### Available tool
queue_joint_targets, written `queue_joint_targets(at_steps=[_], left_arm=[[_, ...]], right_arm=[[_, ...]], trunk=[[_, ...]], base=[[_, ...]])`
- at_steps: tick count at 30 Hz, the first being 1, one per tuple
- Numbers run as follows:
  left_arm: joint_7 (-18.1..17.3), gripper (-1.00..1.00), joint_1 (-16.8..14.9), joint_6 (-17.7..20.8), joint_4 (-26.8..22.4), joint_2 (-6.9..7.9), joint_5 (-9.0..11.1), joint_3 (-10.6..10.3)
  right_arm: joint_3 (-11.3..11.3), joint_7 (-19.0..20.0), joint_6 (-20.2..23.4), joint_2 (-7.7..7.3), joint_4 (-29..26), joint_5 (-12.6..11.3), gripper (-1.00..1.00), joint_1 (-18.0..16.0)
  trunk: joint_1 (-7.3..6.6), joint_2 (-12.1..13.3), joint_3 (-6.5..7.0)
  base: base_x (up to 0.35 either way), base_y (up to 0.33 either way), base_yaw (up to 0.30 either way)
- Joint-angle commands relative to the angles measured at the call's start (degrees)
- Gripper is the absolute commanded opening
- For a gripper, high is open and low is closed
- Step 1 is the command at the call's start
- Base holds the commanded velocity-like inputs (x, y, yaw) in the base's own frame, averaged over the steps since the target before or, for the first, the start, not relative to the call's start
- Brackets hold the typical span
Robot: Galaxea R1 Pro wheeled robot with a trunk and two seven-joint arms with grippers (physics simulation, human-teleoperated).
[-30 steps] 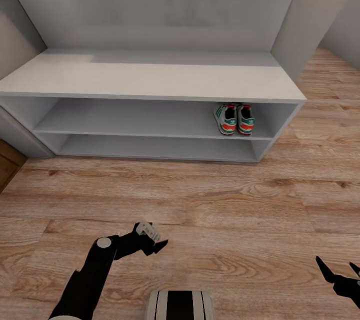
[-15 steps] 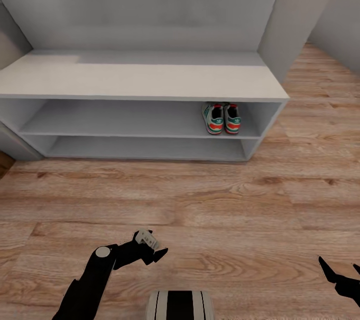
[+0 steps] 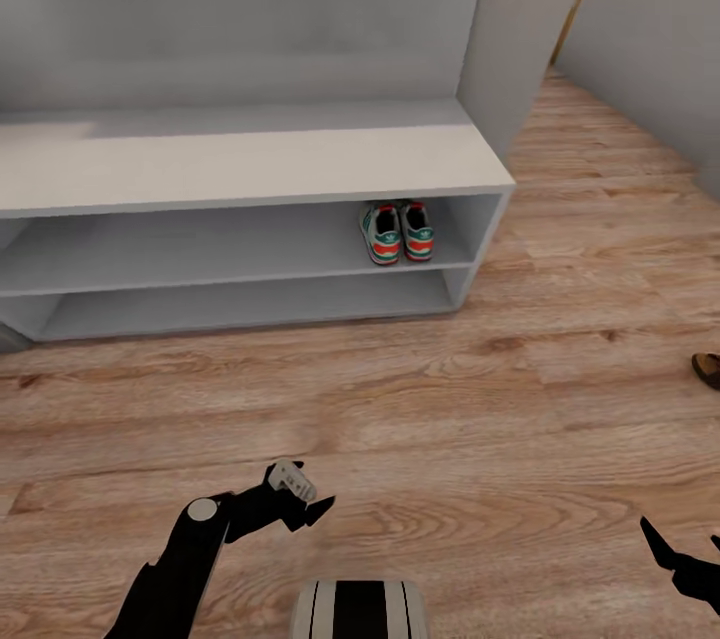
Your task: Pick up the two gym shoes and the two sandals from the corridor floor and place them onto the hallstand (shoe rack) in the corridor, making sure they are on the rack and not on the floor. Arrange them so the two gym shoes are next to each other and the two sandals are next to each other.
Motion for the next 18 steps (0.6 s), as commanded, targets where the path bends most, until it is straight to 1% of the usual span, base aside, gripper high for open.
queue_joint_targets(at_steps=[1,2,10,16,18], left_arm=[[0.00,1.00,0.00,-0.05,0.01,0.02,0.01,0.25],[0.00,1.00,0.00,-0.05,0.01,0.02,0.01,0.25],[-0.26,1.00,0.01,-0.29,0.03,0.25,-0.03,2.18],[-0.56,1.00,0.01,-0.94,0.01,0.75,-0.01,3.28],[-0.64,1.00,0.01,-1.73,0.02,1.15,0.06,4.24]], right_arm=[[-0.01,-0.05,-0.02,0.01,0.08,-0.03,1.00,-0.01],[-0.01,-0.05,-0.02,0.01,0.08,-0.03,1.00,-0.01],[0.03,-0.18,-0.12,0.04,0.39,0.02,1.00,-0.06],[0.10,-0.21,-0.13,0.00,0.44,0.16,1.00,-0.11],[0.17,-0.19,-0.13,-0.02,0.47,0.21,1.00,-0.12]], trunk=[[0.00,0.00,0.00],[0.00,0.00,0.00],[0.00,0.00,0.00],[0.00,0.00,0.00],[0.00,0.00,0.00]], base=[[0.000,-0.006,-0.271],[0.000,-0.006,-0.271],[0.000,-0.003,-0.256],[0.000,-0.001,-0.141],[0.000,0.000,-0.070]])
